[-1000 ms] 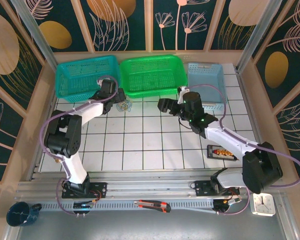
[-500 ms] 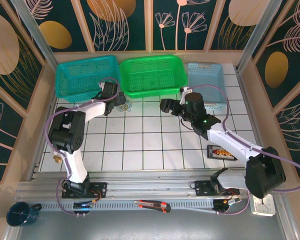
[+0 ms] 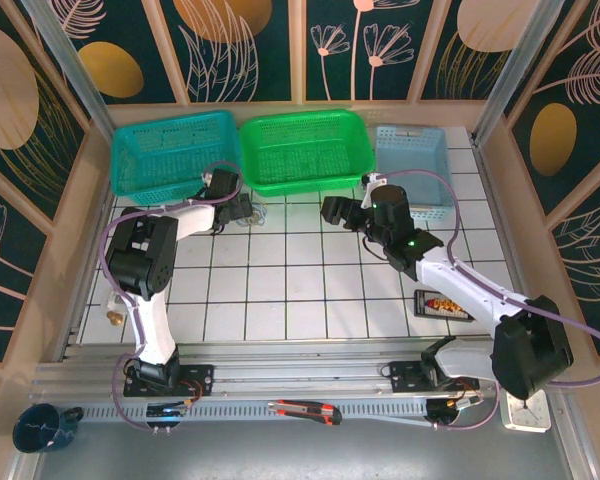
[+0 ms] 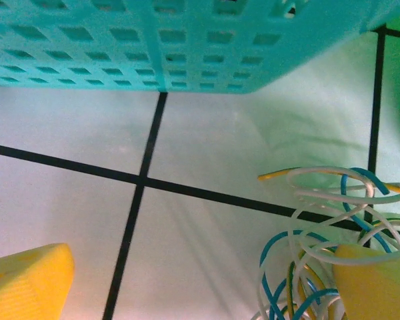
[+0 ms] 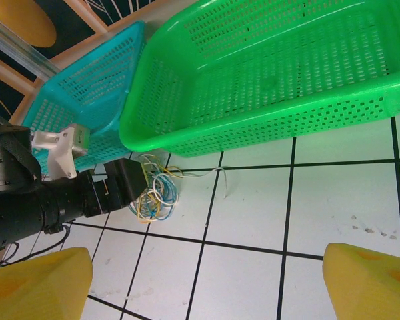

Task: Untangle the cables

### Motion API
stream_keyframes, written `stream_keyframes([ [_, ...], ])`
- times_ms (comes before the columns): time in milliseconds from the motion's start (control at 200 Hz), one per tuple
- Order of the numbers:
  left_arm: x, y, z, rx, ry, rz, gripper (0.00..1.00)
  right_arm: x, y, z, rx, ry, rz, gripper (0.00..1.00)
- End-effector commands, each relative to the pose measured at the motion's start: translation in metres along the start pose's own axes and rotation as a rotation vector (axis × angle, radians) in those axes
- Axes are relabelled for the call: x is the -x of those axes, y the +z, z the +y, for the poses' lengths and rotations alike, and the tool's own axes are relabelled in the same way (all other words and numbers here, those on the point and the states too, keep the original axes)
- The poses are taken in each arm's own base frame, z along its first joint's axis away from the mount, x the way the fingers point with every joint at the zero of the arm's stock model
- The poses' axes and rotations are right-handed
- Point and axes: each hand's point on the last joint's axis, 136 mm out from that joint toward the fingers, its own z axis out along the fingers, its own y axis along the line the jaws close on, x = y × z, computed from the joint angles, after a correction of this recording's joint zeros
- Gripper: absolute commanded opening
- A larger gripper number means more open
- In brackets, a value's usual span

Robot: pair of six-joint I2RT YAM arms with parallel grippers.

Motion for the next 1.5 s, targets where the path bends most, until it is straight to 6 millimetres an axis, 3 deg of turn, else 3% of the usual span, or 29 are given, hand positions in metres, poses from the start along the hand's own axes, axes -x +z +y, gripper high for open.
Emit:
stream_keyframes([
  [0,-0.024,-0.006,0.001,-0.035,0.033,0.090,0.98,0.005,-0.006,-0.004,-0.020,-0.006,-0.028,0.89],
  [210,-0.057,-0.025,-0.008,-0.120,0.053,0.162,0.99,0.009,-0.007,0.002,0.001,0.006,-0.035,0.89],
  [350,-0.070,-0.047,-0.026,-0.192,0.067,0.171,0.99,0.008,-0.008,0.004,0.007,0.017,-0.032,0.89],
  [370,-0.081,-0.048,-0.025,-0.192,0.074,0.190,0.99,0.007,-0.009,0.004,0.007,0.018,-0.031,0.89],
  [591,-0.131,-0.074,-0.054,-0.278,0.131,0.252,0.99,-0.002,-0.014,0.004,0.009,0.045,-0.021,0.89],
  [846,-0.161,-0.123,-0.099,-0.428,0.153,0.246,0.99,-0.021,-0.006,-0.002,-0.010,0.068,0.042,0.89],
  [936,-0.155,-0.140,-0.104,-0.473,0.127,0.218,0.99,-0.029,0.003,-0.006,-0.029,0.068,0.078,0.89],
  [1156,-0.114,-0.166,-0.102,-0.479,0.105,0.080,0.99,-0.046,0.035,-0.009,-0.086,0.023,0.178,0.85],
  [1346,-0.079,-0.160,-0.087,-0.470,0.043,0.023,0.99,-0.066,0.053,-0.007,-0.115,-0.022,0.258,0.76],
  [1496,-0.055,-0.152,-0.074,-0.457,0.012,-0.013,0.99,-0.093,0.049,-0.004,-0.127,-0.041,0.316,0.69],
])
